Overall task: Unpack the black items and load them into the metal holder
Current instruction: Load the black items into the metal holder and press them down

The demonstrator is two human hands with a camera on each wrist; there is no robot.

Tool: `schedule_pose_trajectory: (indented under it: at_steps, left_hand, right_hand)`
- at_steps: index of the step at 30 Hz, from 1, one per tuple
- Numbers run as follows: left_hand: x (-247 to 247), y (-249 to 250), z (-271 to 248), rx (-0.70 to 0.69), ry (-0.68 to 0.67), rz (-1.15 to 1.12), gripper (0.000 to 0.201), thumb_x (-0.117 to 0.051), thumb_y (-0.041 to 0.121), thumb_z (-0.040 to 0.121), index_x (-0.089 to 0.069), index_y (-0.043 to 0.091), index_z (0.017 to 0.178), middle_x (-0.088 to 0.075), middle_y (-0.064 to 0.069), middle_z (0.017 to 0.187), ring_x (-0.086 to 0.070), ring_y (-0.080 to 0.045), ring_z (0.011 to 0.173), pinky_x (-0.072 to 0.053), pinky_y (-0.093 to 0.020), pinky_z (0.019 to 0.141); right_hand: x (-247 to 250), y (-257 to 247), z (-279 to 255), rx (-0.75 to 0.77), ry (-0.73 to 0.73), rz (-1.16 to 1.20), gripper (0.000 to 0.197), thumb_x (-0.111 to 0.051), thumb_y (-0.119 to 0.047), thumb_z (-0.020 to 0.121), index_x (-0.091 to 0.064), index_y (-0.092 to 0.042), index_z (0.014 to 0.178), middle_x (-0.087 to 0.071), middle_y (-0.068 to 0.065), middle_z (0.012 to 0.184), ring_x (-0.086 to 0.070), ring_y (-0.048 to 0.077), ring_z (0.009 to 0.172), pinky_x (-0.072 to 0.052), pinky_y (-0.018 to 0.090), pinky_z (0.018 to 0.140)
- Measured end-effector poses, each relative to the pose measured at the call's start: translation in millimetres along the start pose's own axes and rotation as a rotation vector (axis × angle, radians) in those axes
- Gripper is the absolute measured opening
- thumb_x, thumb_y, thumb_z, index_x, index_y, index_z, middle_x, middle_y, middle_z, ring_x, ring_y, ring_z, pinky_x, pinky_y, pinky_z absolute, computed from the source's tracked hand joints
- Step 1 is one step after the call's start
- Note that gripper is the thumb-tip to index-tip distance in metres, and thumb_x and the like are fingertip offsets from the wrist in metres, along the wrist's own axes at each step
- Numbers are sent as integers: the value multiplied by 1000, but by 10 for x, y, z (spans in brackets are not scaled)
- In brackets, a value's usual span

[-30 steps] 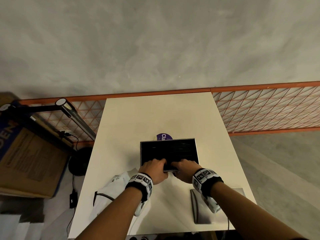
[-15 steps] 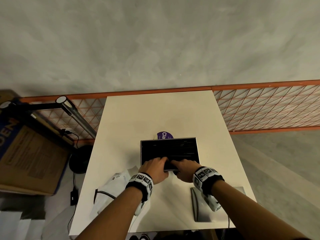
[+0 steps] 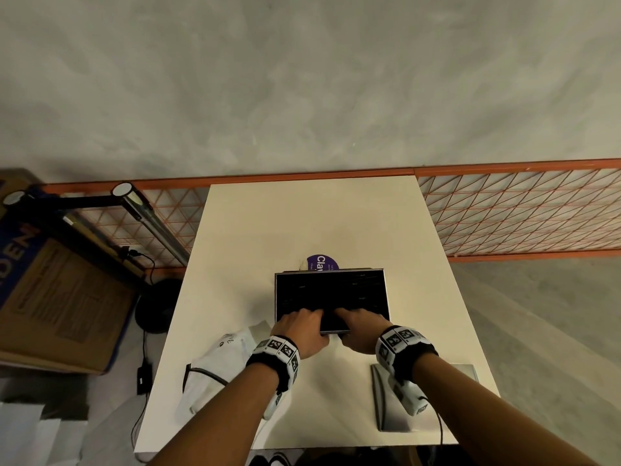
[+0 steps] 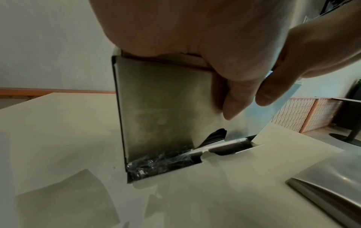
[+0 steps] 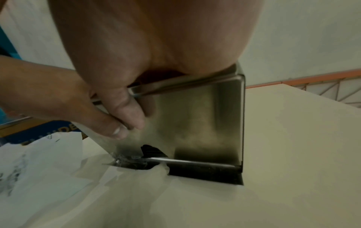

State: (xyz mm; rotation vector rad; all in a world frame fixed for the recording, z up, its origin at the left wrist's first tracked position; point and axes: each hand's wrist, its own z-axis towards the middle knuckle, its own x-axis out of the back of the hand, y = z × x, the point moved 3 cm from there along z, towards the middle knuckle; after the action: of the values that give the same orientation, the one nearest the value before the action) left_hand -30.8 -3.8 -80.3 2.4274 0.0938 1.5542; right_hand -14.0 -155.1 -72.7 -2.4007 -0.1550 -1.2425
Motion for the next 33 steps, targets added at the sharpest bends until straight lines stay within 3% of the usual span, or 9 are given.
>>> schedule_pose_trajectory:
  at_steps: [6,13,20,25,29,33]
  left_hand:
    - [-32,-4,-32,-1,-2,-11,38,-62,38,86,-59,28,123,-69,-4,116,-68,-33,103,-55,-41,89]
    - [-84,-10,-66,7,11,-38,43,-65,39,86,-57,27,127,-68,-3,118,-68,-31,104,-57,-41,88]
    - [-55,-3,-29,33,-25,-6,33,-62,40,85,-64,26,115,-71,-4,111,-69,-32,100,-57,-40,86]
    - [-44,-16,2,21,-27,-3,34,-63,40,83,-65,24,113,-70,-6,112,-69,-34,101,-57,-41,87]
    - [-48,-21,-2,17,-29,-34,35,-67,45,82,-66,26,112,-70,-5,114,-69,-34,102,-57,-43,88]
    - [-40,-31,-4,22,-22,-54,40,-70,48,81,-65,25,114,-70,-6,115,-69,-35,104,-58,-45,89]
  right_hand:
    - [-69,-56,19,24,-141,-70,50,-59,-23,85,-47,-23,133,-66,6,118,-63,32,106,-52,39,86]
    - [-134,-14,24,1,-121,-9,65,-60,-27,84,-35,-27,144,-65,10,124,-62,33,110,-52,41,92]
    - [-109,-21,64,-17,-76,14,57,-60,-25,85,-43,-24,139,-64,9,127,-61,31,114,-51,39,93]
    - [-129,-168,167,54,-139,-72,50,-63,-21,85,-53,-19,134,-64,8,127,-60,30,113,-48,35,91]
    - [-147,-263,265,25,-237,-121,41,-64,-24,85,-62,-15,126,-66,9,121,-61,30,113,-46,34,91]
    - [-140,-264,309,26,-245,-125,43,-65,-21,85,-61,-11,127,-65,12,123,-59,31,113,-46,35,92]
